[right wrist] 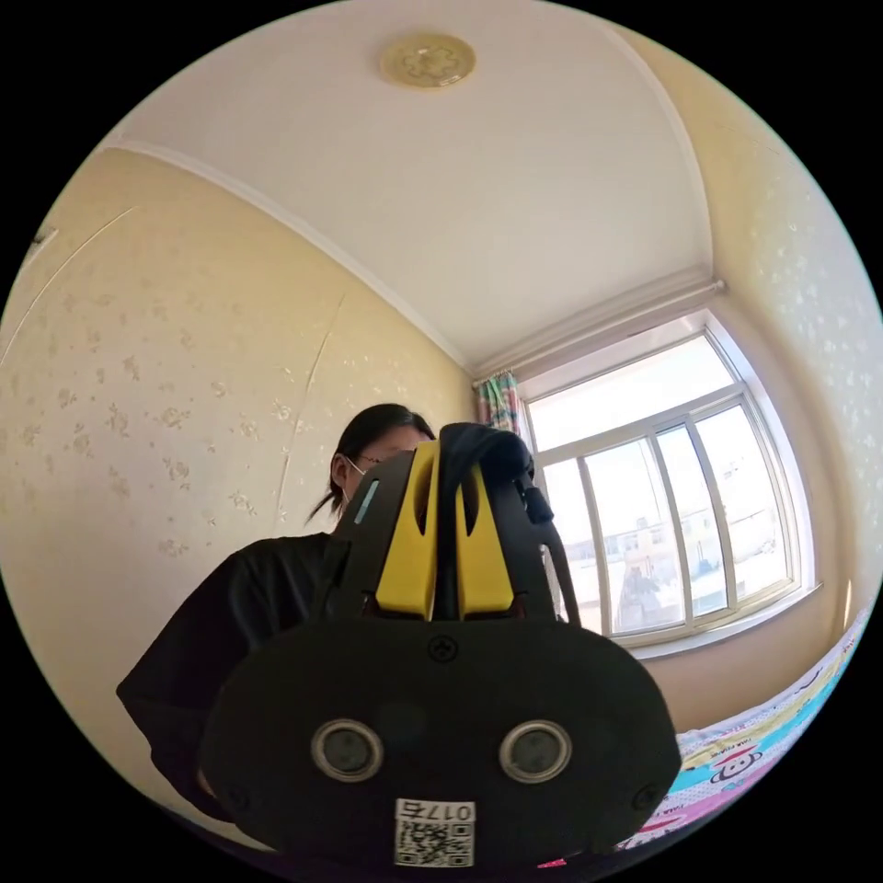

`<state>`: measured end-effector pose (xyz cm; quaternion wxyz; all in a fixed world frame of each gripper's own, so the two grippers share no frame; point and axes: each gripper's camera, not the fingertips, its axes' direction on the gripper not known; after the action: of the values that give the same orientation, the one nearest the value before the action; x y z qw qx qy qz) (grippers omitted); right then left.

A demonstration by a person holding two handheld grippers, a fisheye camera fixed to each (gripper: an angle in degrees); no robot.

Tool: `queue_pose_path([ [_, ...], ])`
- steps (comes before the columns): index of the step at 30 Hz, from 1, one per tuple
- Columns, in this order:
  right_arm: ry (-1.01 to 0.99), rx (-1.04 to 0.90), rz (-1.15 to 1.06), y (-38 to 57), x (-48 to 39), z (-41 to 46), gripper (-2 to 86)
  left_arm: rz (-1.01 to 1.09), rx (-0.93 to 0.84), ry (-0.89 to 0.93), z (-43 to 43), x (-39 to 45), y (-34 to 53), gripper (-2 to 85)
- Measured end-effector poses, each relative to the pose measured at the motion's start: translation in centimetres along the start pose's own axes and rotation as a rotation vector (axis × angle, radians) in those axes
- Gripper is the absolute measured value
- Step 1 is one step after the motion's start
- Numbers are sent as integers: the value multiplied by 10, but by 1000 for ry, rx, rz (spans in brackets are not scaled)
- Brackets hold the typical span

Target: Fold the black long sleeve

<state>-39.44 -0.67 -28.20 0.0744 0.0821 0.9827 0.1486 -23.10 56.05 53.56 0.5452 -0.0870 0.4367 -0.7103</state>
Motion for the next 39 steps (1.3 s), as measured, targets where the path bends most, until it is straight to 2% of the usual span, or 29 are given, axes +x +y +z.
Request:
queue_pose_path([
  [3, 78, 16, 28, -10, -2, -12, 1, 153, -125, 111, 21, 51, 12, 237],
  [6, 168, 12, 34, -15, -6, -24, 1, 208, -222, 212, 28, 92, 36, 218],
  [8, 194, 13, 44, -16, -5, -30, 1, 220, -214, 153, 22, 111, 51, 212],
  [12, 141, 27, 72, -16, 12, -40, 1, 138, -162, -175, 24, 117, 60, 190],
  [13, 133, 23, 85, -17, 20, -41, 1, 119, -173, -180, 30, 115, 58, 186],
  [16, 139, -2, 131, -24, 39, -49, 1, 91, -260, -92, 58, 117, 50, 81],
  [18, 128, -9, 149, -28, 45, -59, 2, 104, -156, -78, 51, 134, 48, 13],
  [21, 155, -30, 188, -32, 48, -85, 3, 170, 14, -6, 16, 173, 48, -2],
  [23, 222, -95, 262, -33, 52, -104, 5, 246, 101, 42, -7, 204, 50, -5],
  [26, 412, -304, 467, -21, 63, -135, 12, 430, 199, 108, -35, 263, 55, -7],
  [28, 568, -529, 730, 19, 81, -163, 15, 487, 197, 81, -45, 288, 58, -7],
  [30, 609, -599, 954, 67, 94, -192, 12, 426, 218, -147, -57, 304, 70, -8],
  [32, 575, -536, 1131, 117, 100, -220, 10, 370, 232, -276, -64, 310, 86, -8],
  [34, 487, -387, 1234, 168, 96, -245, 8, 326, 248, -291, -71, 316, 104, -8],
  [37, 401, -232, 1208, 183, 86, -261, 8, 357, 347, -197, -83, 340, 134, -8],
  [39, 375, -186, 1169, 169, 89, -269, 8, 385, 392, -234, -85, 373, 136, -8],
])
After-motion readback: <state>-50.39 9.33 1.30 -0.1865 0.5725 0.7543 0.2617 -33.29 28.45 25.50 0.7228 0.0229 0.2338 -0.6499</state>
